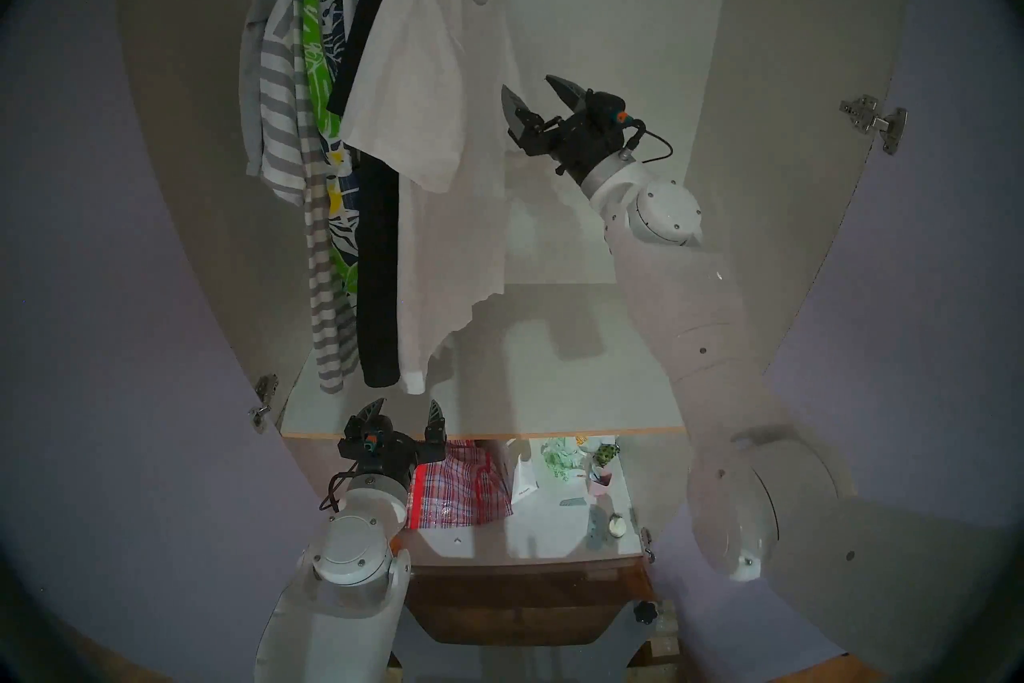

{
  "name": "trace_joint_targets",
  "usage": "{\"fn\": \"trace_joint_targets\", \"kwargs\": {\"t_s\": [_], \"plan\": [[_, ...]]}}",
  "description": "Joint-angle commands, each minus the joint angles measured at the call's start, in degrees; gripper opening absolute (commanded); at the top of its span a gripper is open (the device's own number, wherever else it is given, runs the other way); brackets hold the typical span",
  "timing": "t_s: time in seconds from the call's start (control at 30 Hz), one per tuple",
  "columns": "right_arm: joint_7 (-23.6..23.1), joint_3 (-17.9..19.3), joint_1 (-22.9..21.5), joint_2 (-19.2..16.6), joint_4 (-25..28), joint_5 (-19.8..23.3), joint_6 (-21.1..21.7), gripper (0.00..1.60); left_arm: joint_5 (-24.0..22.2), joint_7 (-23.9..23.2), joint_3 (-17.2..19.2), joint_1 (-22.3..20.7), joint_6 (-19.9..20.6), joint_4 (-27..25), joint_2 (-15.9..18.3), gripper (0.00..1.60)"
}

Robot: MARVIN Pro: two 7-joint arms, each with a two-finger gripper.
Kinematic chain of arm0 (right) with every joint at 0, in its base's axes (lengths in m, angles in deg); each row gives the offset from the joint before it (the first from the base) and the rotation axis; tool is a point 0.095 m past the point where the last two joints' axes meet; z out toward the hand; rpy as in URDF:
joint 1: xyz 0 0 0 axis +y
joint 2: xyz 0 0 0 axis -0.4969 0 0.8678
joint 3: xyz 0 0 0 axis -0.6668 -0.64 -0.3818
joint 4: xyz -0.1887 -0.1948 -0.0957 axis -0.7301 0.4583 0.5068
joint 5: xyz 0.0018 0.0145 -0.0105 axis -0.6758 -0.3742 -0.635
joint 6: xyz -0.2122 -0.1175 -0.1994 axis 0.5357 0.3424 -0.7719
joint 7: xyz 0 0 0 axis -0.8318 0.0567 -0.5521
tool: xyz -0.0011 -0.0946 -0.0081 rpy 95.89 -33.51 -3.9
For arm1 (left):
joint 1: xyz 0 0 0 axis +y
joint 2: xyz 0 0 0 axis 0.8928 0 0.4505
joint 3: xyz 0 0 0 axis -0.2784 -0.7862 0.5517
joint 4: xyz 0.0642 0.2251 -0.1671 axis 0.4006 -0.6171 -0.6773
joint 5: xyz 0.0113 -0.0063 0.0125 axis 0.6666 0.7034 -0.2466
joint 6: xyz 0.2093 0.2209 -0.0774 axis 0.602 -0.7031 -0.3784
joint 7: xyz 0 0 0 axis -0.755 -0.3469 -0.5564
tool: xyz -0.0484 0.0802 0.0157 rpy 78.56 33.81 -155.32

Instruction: Move and arrange clothes and pants in the wardrobe

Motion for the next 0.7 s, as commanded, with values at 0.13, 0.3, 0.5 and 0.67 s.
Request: {"fn": "trace_joint_targets", "kwargs": {"t_s": [0.13,0.3,0.5,0.67], "plan": [[11.8,-1.0,10.5,-2.3,9.0,-0.6,10.9,1.60,-0.2,-0.2,-0.1,-0.5,-0.5,-1.8,0.2,1.60],[19.0,-0.2,15.5,-5.2,15.9,0.8,17.8,1.60,-0.3,-0.2,-0.1,-0.4,-0.5,-1.9,0.3,1.60],[18.7,1.3,21.5,-10.7,23.3,5.6,23.7,1.60,-0.4,-0.2,-0.2,-0.3,-0.5,-2.0,0.5,1.60],[16.7,2.5,26.2,-15.8,26.4,11.0,24.7,1.60,-0.5,-0.1,-0.3,-0.3,-0.5,-2.0,0.6,1.60]]}}
